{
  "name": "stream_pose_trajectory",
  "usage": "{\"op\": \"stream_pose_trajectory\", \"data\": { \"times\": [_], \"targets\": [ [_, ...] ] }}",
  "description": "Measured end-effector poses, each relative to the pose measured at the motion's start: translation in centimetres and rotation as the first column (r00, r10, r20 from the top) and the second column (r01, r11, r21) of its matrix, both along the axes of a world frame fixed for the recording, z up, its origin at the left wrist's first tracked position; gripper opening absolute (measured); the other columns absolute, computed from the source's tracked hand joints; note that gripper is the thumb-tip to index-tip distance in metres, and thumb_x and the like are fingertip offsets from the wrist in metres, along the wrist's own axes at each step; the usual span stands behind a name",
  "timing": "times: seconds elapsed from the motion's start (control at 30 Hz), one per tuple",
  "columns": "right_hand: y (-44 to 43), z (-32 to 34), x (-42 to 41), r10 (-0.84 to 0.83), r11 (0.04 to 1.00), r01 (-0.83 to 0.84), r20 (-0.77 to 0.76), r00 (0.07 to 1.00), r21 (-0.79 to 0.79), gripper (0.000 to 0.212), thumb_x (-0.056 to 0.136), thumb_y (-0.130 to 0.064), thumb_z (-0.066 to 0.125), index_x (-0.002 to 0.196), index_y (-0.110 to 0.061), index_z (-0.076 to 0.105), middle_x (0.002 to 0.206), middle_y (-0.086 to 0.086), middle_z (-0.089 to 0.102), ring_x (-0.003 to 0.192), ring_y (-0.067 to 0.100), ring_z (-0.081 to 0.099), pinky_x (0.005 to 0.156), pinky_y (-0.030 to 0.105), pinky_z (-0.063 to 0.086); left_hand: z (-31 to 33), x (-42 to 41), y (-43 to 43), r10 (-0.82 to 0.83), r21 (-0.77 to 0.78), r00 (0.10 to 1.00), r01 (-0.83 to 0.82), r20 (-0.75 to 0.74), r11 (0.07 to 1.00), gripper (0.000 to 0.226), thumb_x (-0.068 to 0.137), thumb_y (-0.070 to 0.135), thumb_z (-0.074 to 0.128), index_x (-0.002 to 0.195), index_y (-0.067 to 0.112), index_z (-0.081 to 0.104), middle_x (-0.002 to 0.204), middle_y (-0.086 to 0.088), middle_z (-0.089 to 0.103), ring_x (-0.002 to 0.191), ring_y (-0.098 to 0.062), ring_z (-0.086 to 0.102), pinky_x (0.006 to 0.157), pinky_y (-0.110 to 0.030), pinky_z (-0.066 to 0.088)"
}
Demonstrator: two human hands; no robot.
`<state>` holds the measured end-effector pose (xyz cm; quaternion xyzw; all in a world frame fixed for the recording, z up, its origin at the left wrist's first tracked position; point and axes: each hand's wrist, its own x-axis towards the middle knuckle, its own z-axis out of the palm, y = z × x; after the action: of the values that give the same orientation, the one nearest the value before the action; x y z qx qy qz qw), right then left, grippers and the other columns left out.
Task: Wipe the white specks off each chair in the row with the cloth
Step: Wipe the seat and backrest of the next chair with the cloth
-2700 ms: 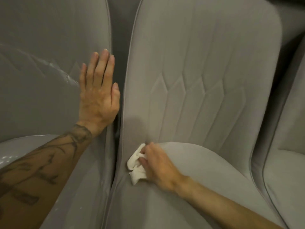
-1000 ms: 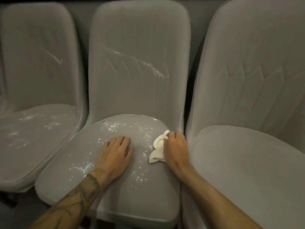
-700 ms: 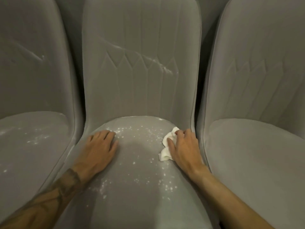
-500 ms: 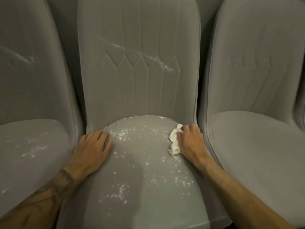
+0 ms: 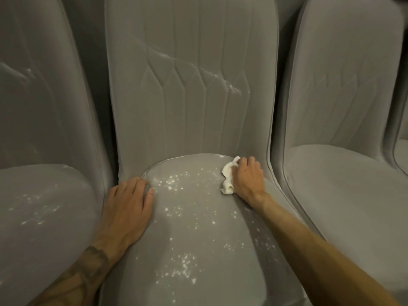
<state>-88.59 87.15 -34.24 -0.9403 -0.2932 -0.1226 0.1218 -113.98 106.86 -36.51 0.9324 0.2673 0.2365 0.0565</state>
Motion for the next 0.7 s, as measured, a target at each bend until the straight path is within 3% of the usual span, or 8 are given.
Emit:
{"op": "stream_pose_trajectory", "data": {
  "times": [0.07, 0.17, 0.23, 0.4, 0.5, 0.6, 0.7],
  "targets": [
    [1.2, 0.1, -0.7, 0.119, 0.993, -0.119, 0.000, 0.993, 0.001, 0.033, 0.100, -0.025, 0.039, 0.105, 0.002, 0.057, 0.103, 0.022, 0.055, 0.090, 0.040, 0.052, 0.075, 0.045, 0.039, -0.1, 0.1, 0.2, -0.003, 0.004, 1.000, 0.003, -0.002, 1.000, 0.037, 0.104, 0.041, 0.029, 0.112, 0.020, 0.059, 0.108, 0.001, 0.062, 0.100, -0.022, 0.058, 0.092, -0.040, 0.040],
    [0.0, 0.2, -1.1, 0.327, 0.944, -0.328, -0.028, 0.944, -0.032, 0.027, 0.102, -0.025, 0.049, 0.112, -0.001, 0.058, 0.108, 0.018, 0.055, 0.094, 0.036, 0.051, 0.085, 0.043, 0.038, -0.3, -0.2, 0.3, -0.008, 0.011, 1.000, 0.008, 0.013, 1.000, 0.036, 0.103, 0.039, 0.032, 0.111, 0.019, 0.060, 0.109, -0.001, 0.064, 0.101, -0.023, 0.058, 0.093, -0.039, 0.039],
    [-1.5, 0.5, 0.2, 0.306, 0.951, -0.307, -0.036, 0.951, -0.040, 0.029, 0.103, -0.029, 0.047, 0.116, -0.004, 0.056, 0.113, 0.016, 0.054, 0.098, 0.036, 0.051, 0.085, 0.043, 0.039, -0.3, -0.1, 0.2, -0.010, 0.008, 1.000, 0.010, 0.007, 1.000, 0.038, 0.102, 0.040, 0.031, 0.112, 0.018, 0.061, 0.111, -0.002, 0.064, 0.103, -0.024, 0.060, 0.093, -0.041, 0.040],
    [0.5, 0.5, 1.4, 0.049, 0.998, -0.049, 0.008, 0.999, -0.038, 0.027, 0.101, -0.026, 0.043, 0.108, -0.003, 0.055, 0.110, 0.018, 0.056, 0.096, 0.038, 0.054, 0.074, 0.042, 0.041, -0.2, 0.1, 0.0, 0.005, 0.012, 1.000, -0.005, -0.010, 1.000, 0.039, 0.102, 0.041, 0.032, 0.114, 0.018, 0.061, 0.111, -0.001, 0.064, 0.102, -0.025, 0.060, 0.092, -0.038, 0.037],
    [3.5, 0.1, -2.9, 0.226, 0.972, -0.228, 0.047, 0.973, 0.053, 0.040, 0.091, -0.034, 0.033, 0.089, -0.005, 0.060, 0.088, 0.017, 0.058, 0.079, 0.036, 0.056, 0.068, 0.044, 0.046, -0.1, 0.0, 0.1, 0.000, 0.014, 1.000, 0.000, -0.014, 1.000, 0.040, 0.102, 0.042, 0.033, 0.115, 0.017, 0.061, 0.111, -0.002, 0.064, 0.103, -0.026, 0.060, 0.092, -0.040, 0.038],
    [2.9, -0.3, -4.6, 0.375, 0.926, -0.374, -0.022, 0.927, 0.050, 0.039, 0.095, -0.043, 0.042, 0.100, -0.008, 0.058, 0.098, 0.015, 0.057, 0.086, 0.035, 0.051, 0.077, 0.045, 0.042, 0.0, -0.1, 0.0, -0.008, 0.014, 1.000, 0.008, 0.001, 1.000, 0.039, 0.102, 0.041, 0.034, 0.115, 0.016, 0.061, 0.110, -0.003, 0.064, 0.102, -0.026, 0.060, 0.093, -0.040, 0.037],
    [0.1, -0.1, -1.0, 0.356, 0.935, -0.356, -0.022, 0.934, 0.004, 0.030, 0.099, -0.036, 0.054, 0.107, -0.007, 0.058, 0.106, 0.017, 0.056, 0.093, 0.038, 0.051, 0.082, 0.046, 0.039, -0.1, 0.0, -0.1, -0.003, 0.011, 1.000, 0.003, -0.004, 1.000, 0.040, 0.101, 0.042, 0.034, 0.116, 0.016, 0.061, 0.112, -0.004, 0.064, 0.104, -0.027, 0.060, 0.094, -0.042, 0.038]
  ]
}}
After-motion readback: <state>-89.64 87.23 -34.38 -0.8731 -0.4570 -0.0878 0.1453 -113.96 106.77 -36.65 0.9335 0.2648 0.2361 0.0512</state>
